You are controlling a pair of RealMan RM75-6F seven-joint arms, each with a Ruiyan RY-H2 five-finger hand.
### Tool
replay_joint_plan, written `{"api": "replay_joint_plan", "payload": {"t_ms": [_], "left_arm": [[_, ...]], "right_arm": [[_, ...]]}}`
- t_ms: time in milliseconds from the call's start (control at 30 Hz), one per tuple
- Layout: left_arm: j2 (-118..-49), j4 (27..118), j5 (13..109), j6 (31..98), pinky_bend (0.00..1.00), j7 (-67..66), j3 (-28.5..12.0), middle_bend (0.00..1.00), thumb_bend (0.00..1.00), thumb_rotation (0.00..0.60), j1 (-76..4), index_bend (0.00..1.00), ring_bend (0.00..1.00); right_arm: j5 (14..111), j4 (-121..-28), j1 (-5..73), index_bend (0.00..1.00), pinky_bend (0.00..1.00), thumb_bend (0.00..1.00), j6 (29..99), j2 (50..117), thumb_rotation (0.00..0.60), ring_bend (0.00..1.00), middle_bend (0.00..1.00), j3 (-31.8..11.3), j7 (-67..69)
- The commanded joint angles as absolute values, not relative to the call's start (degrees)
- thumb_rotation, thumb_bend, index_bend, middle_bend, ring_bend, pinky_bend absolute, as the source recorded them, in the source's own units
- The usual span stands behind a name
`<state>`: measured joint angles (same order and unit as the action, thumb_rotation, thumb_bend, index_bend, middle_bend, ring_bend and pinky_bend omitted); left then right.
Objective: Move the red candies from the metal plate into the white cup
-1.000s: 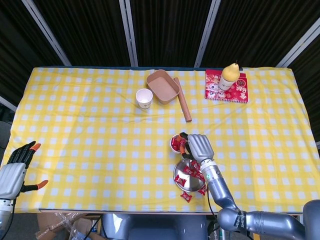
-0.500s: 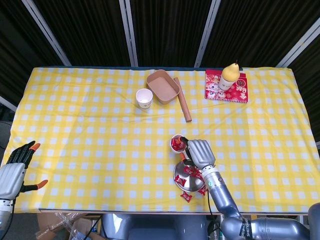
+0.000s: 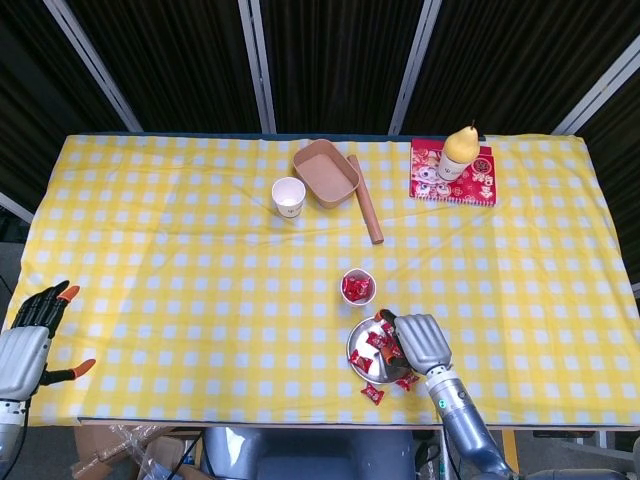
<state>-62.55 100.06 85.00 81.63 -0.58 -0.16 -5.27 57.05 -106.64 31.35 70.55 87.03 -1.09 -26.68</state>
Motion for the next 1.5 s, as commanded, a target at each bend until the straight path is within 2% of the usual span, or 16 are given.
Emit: {"api": "replay_joint_plan", "payload": {"t_ms": [33, 767, 1033, 1233, 1500], "left_arm": [[-62.7, 100.0, 85.3, 82.0, 0.0, -0.6, -0.1, 0.0, 0.0, 0.6, -5.2, 0.0, 0.0], [-62.9, 99.7, 85.3, 82.1, 0.0, -0.8, -0.2, 0.0, 0.0, 0.6, -5.0, 0.0, 0.0], [-62.9, 99.7, 85.4, 82.2, 0.0, -0.8, -0.1, 0.0, 0.0, 0.6, -4.9, 0.0, 0.0], [-62.9, 99.7, 85.5, 82.2, 0.0, -0.8, -0.1, 0.0, 0.0, 0.6, -5.0, 0.0, 0.0], [-62.9, 99.7, 85.5, 82.2, 0.0, -0.8, -0.1, 0.0, 0.0, 0.6, -4.9, 0.0, 0.0]], "right_arm": [[57.9, -105.0, 30.3, 0.33, 0.98, 0.39, 70.9, 88.0, 0.6, 0.99, 0.89, 0.0, -26.4], [58.9, -97.3, 26.9, 0.34, 0.98, 0.37, 68.0, 90.9, 0.6, 0.99, 0.89, 0.4, -24.2], [59.4, -95.5, 25.8, 0.46, 0.98, 0.37, 67.1, 91.1, 0.6, 0.99, 0.89, 0.3, -22.8], [60.1, -95.3, 25.2, 0.53, 0.98, 0.43, 66.7, 90.8, 0.6, 0.99, 0.89, 0.0, -21.8], [60.7, -95.1, 24.7, 0.59, 0.98, 0.56, 65.9, 90.9, 0.6, 0.99, 0.89, -0.4, -21.0]]}}
